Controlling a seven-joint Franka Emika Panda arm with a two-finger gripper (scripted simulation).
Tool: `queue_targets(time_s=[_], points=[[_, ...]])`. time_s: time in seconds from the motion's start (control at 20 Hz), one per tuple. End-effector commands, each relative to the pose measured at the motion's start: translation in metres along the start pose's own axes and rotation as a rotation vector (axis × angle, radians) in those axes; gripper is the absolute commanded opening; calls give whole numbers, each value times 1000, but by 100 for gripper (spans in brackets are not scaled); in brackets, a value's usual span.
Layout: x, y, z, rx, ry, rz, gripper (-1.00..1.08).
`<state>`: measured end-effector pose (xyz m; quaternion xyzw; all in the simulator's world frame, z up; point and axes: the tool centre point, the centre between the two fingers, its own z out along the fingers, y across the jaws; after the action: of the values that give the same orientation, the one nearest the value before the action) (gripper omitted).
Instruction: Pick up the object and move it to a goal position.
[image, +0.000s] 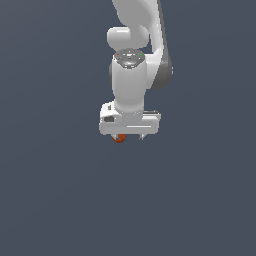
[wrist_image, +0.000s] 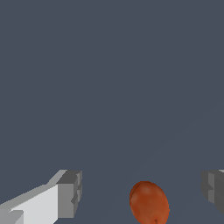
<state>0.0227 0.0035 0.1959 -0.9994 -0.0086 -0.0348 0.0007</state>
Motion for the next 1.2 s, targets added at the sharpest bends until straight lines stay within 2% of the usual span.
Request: queue_targets(time_s=[0.0, 0.5, 0.85, 1.15], points=[[0, 0, 0, 0, 0, 0, 100], [2, 19, -11, 18, 17, 38, 100], [1, 18, -9, 17, 15, 47, 100], [-5, 20, -3, 17, 10, 104, 100]])
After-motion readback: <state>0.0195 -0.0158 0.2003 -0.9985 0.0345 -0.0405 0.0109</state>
